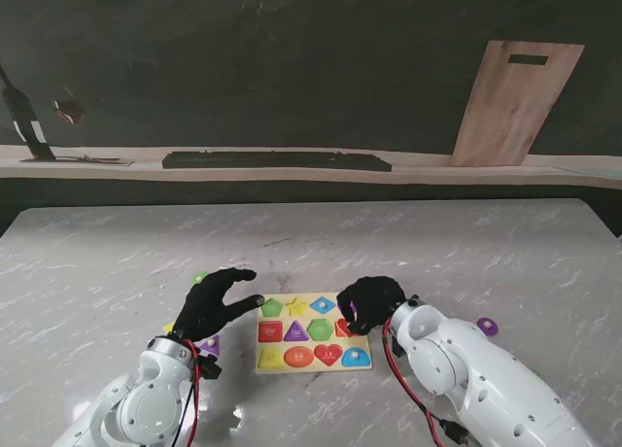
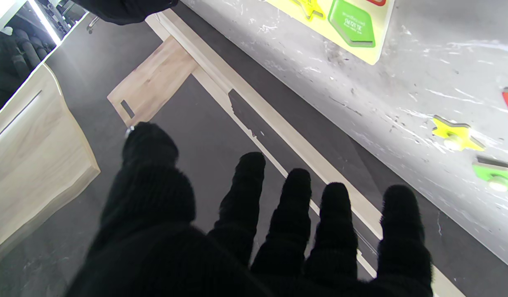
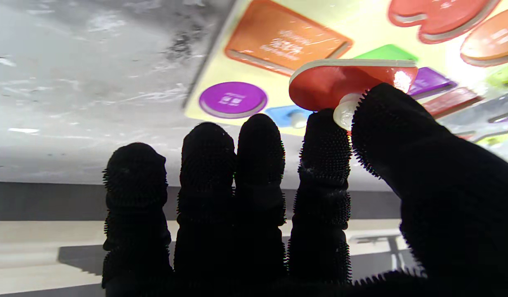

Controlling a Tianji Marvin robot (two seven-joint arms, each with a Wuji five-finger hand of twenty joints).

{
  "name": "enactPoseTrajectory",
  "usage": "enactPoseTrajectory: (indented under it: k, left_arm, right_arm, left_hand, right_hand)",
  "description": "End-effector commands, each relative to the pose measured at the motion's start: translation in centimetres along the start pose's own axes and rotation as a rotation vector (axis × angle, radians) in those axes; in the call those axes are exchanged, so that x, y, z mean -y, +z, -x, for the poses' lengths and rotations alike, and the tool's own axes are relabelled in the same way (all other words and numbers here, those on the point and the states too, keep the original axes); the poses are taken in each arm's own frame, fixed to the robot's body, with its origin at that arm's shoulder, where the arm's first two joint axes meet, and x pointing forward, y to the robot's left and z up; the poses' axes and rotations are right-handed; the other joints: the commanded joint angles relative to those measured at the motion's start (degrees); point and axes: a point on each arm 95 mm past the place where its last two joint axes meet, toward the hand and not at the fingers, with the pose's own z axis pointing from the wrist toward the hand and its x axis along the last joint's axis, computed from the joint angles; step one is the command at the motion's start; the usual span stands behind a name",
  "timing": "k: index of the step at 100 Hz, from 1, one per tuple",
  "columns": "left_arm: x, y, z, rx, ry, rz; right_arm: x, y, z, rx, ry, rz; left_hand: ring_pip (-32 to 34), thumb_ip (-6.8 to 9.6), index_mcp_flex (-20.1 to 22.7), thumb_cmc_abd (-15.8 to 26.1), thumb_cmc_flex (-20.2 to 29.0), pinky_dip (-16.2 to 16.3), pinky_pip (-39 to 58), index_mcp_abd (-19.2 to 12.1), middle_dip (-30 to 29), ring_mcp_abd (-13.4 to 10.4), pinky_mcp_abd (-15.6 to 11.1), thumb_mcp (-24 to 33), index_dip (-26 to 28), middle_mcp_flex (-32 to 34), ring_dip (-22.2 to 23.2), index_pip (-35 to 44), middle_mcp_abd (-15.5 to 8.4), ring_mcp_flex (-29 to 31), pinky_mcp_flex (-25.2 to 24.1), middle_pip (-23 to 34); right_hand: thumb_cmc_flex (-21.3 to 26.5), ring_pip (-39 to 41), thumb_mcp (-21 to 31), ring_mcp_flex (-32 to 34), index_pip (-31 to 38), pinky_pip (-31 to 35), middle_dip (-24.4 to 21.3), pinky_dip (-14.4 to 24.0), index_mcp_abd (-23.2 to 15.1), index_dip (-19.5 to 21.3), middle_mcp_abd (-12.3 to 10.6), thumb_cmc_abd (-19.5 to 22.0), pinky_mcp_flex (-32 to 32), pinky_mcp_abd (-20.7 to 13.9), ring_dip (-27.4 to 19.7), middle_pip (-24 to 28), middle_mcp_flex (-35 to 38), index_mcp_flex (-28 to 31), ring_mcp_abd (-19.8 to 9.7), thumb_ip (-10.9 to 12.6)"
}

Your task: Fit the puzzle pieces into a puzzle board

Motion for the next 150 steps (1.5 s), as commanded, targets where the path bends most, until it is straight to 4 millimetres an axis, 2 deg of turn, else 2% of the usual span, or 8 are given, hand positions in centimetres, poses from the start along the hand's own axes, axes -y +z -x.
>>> enactPoseTrajectory:
  k: [1, 37, 90, 150]
  left_arm:
    - [-0.1, -0.1, 0.0, -0.001, -0.005, 0.003]
    - [-0.2, 0.0, 0.0, 0.000, -0.005, 0.006]
    - [-0.2, 0.0, 0.0, -0.001, -0.005, 0.006]
    - [-0.3, 0.0, 0.0, 0.002, -0.009, 0.008]
  right_arm:
    - [0.5, 0.3, -1.7, -0.054, -0.006, -0.014]
    - [1.8, 1.2, -3.9, -0.147, -0.046, -0.061]
    - [2.4, 1.9, -4.0, -0.206, -0.123, -0.082]
    - [3.3, 2.3, -4.6, -0.222, -0.127, -0.128]
  left_hand:
    - [-1.2, 2.09, 1.2, 1.8, 0.5, 0.7, -0.7, -1.4, -0.6, -1.6, -4.7, -2.3, -0.3, 0.6, -0.3, -1.0, -0.3, 0.3, -0.9, -0.8]
    - [-1.2, 2.08, 1.2, 1.8, 0.5, 0.7, -0.7, -1.4, -0.6, -1.7, -4.8, -2.3, -0.3, 0.6, -0.3, -1.0, -0.4, 0.3, -0.9, -0.8]
    - [-1.2, 2.08, 1.1, 1.8, 0.5, 0.7, -0.8, -1.4, -0.6, -1.6, -4.8, -2.4, -0.3, 0.6, -0.3, -1.0, -0.3, 0.3, -0.8, -0.8]
    - [-1.2, 2.09, 1.2, 1.8, 0.5, 0.7, -0.8, -1.4, -0.6, -1.6, -4.8, -2.3, -0.3, 0.7, -0.3, -1.1, -0.2, 0.3, -0.9, -0.8]
  right_hand:
    - [2.6, 2.1, 5.4, 1.8, 3.2, 3.1, -0.2, 1.2, -2.2, 1.0, 2.3, -0.4, 0.6, 1.8, 0.0, 2.0, 2.2, 4.3, 0.5, 3.9]
    - [2.5, 2.1, 5.4, 1.8, 3.1, 3.1, -0.2, 1.1, -2.5, 1.3, 2.2, -0.3, 0.7, 1.7, -0.1, 2.0, 2.2, 4.2, 0.2, 4.0]
    - [2.1, 1.8, 5.0, 1.5, 3.1, 3.0, -0.3, 0.9, -3.5, 1.5, 1.3, 0.4, 0.6, 1.5, -0.3, 1.9, 1.7, 3.5, -0.3, 4.2]
    - [1.8, 1.7, 4.7, 1.5, 3.3, 3.0, -0.3, 0.7, -3.7, 1.4, 1.0, 0.7, 0.6, 1.3, -0.4, 2.0, 1.6, 3.3, -0.5, 4.3]
